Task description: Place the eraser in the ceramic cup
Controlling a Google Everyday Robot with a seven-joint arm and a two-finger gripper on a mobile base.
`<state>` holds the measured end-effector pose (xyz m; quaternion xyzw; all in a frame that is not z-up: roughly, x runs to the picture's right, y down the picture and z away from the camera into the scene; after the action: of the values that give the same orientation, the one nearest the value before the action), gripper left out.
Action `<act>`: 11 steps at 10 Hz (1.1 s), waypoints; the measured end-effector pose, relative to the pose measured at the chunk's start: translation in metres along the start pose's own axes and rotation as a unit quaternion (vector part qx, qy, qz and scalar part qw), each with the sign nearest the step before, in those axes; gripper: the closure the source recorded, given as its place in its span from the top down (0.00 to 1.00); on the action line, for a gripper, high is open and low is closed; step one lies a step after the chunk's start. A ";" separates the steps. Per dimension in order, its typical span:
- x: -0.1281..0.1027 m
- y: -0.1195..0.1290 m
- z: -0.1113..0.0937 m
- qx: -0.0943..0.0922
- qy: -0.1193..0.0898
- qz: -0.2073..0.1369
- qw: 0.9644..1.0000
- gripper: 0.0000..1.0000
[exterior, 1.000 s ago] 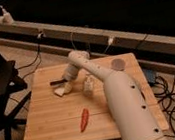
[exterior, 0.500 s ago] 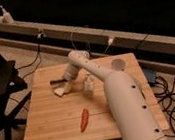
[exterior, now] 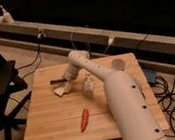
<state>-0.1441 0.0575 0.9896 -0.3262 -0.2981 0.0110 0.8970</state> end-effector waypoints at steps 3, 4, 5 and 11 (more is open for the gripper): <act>0.000 0.000 0.000 0.000 0.000 0.001 1.000 0.45; 0.000 0.000 0.000 0.000 0.000 0.001 1.000 0.55; 0.000 0.000 0.000 0.000 0.000 0.001 1.000 0.65; 0.000 0.001 0.000 0.000 0.000 0.001 1.000 0.80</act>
<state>-0.1437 0.0581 0.9896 -0.3270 -0.2973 0.0119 0.8970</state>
